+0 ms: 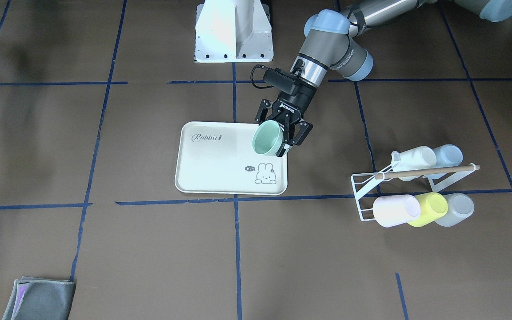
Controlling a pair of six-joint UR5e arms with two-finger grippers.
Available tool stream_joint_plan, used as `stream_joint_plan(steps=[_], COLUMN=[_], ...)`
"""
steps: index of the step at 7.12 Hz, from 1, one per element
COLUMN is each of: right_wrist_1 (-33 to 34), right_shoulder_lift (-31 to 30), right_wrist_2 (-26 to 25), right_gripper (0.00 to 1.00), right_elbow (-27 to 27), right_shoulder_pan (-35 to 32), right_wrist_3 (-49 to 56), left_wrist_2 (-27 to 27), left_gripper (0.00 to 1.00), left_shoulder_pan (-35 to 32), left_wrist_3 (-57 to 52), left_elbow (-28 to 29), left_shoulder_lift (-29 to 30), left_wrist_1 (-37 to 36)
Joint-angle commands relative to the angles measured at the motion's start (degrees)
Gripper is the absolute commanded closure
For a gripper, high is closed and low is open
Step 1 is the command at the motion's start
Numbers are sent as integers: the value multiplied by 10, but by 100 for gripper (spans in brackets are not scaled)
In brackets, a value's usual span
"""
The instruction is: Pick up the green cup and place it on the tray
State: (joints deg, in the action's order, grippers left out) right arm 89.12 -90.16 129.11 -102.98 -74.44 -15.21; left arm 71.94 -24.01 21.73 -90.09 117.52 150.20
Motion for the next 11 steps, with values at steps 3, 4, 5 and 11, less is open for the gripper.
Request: stream_joint_plan(steps=[3, 4, 5, 11], right_wrist_1=[0, 0, 0, 0], right_shoulder_lift=[0, 1, 1, 1], right_wrist_2=[0, 0, 0, 1], right_gripper=[0, 0, 0, 0], right_elbow=[4, 5, 6, 13], right_shoulder_pan=[0, 0, -1, -2], right_wrist_3=[0, 0, 0, 1], left_wrist_2=[-24, -64, -73, -103], left_gripper=[54, 54, 54, 54], left_shoulder_pan=[29, 49, 54, 57], left_wrist_3=[83, 85, 86, 115], left_elbow=[81, 112, 151, 234], left_shoulder_lift=[21, 39, 55, 115], left_wrist_1=[129, 162, 197, 222])
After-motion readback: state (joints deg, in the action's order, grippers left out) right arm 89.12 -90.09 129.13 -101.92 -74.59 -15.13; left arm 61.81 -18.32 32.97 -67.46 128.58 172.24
